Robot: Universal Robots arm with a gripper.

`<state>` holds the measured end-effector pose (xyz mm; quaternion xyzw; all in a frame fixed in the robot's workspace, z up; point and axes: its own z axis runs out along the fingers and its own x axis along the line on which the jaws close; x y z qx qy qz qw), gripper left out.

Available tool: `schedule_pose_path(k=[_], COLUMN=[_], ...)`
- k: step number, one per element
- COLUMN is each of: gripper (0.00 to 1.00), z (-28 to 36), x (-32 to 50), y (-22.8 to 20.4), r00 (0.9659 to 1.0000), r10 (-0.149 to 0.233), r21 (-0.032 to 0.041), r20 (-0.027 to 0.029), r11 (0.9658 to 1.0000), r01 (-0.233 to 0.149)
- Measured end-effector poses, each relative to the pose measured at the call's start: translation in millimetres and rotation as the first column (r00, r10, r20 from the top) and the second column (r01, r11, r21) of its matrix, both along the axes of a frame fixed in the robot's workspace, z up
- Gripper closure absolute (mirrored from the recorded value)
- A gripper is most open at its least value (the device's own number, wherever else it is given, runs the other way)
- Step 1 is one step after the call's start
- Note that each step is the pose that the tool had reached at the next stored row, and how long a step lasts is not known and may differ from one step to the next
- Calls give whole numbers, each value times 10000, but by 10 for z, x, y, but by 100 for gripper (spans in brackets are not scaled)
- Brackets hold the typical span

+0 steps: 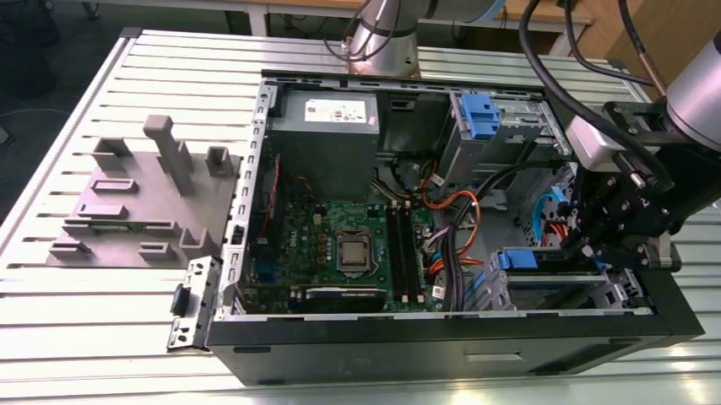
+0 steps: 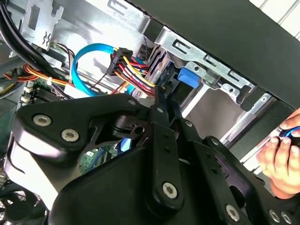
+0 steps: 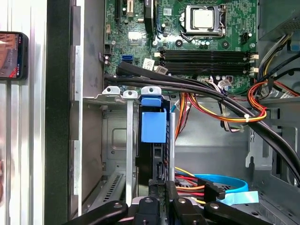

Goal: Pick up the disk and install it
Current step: 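Insert the first disk wire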

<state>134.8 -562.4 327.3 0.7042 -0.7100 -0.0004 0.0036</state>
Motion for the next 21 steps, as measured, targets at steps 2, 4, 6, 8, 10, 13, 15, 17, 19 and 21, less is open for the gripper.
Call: schedule_pose_path(k=[2, 4, 6, 8, 10, 13, 15, 17, 19, 21], gripper=[82, 82, 81, 81, 75, 75, 75, 76, 89, 89], z=[-5, -5, -11, 4, 41, 107, 144, 158, 158, 160], x=[0, 0, -1, 0, 0, 0, 0, 0, 0, 0], y=[0, 0, 1, 0, 0, 1, 1, 1, 2, 1], r00=[10000, 10000, 10000, 10000, 10000, 10000, 10000, 10000, 10000, 10000], r10=[0, 0, -1, -1, -1, -1, 0, 0, 0, 0], r21=[7, 6, 21, 14, 10, 9, 9, 9, 11, 9], r20=[0, 0, -1, 0, -1, -8, -15, -18, -19, -20], r11=[10000, 10000, 10000, 10000, 10000, 10000, 10000, 10000, 10000, 10000], r01=[0, 0, 1, 1, 1, 1, 0, 0, 0, 0])
